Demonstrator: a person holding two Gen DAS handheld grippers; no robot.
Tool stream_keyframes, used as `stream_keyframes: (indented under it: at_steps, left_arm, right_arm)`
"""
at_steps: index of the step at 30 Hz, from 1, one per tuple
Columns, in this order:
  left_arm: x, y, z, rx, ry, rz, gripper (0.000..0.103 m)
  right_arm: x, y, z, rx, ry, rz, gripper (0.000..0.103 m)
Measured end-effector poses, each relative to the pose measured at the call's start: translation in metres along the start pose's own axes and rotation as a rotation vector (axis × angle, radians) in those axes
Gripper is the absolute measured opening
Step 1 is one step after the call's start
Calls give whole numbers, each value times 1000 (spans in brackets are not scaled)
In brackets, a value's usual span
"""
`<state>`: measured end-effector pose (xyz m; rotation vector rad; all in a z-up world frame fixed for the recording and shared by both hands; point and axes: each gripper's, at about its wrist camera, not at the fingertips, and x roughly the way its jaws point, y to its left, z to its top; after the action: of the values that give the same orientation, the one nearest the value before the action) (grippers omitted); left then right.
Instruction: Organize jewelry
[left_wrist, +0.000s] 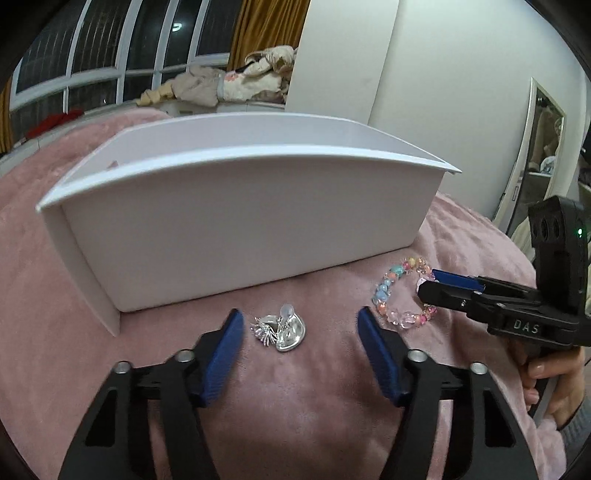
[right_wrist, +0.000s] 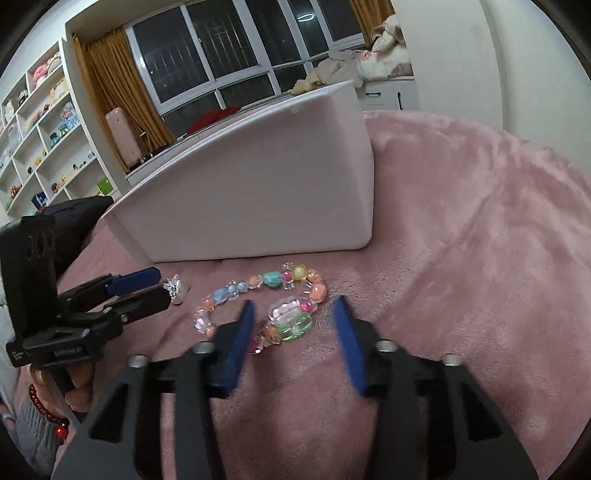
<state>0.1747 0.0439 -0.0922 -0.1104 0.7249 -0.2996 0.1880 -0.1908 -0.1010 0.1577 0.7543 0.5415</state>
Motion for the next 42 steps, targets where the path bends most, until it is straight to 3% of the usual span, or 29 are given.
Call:
stream_keyframes:
  at_steps: [2,7,12,14,19,20,21,23,25,26,27,28,42]
  left_arm:
    - [3,1,-1,-6,11,-10,48]
    - [2,-4,0,14,8,11,39]
    - [-3,-1,3,-9,-10,6,9]
    - [-5,4,4,-36,-16,-3,6]
    - [-4,8,5,-60,-10,-12,7]
    - [-2,8,5,-61,0,4,15]
    - [-1,8,4,-63,5,12,35]
    - [-1,8,3,-64,-4,44,59]
    - [-3,8,3,-56,-6,38,57]
    - [0,7,3,-50,7,27,44]
    - [3,6,2,-47,25,24,20]
    - [6,6,2,-45,43,31,14]
    - [-14,7,9,-55,-3,-10,13]
  right_arm:
    - [-1,-4,-2,19,-6,26,29]
    - [-5,-9,-4,30,-11,57,26]
    - [-7,-11,-2,23,-20,68,26]
    - [-6,-12,-1,23,-21,70,26]
    - [-6,-11,-2,18,-11,59,27]
    - [-5,-9,-2,14,-5,54,28]
    - [-3,-9,-1,11,6,52,31]
    - [1,-5,1,4,19,44,35]
    - [1,-5,1,1,17,43,35]
    - [0,-5,1,3,14,44,34]
    - [0,-6,1,8,11,45,32]
    - [-1,-7,0,13,10,47,31]
    - [-13,-8,-3,8,-47,66,27]
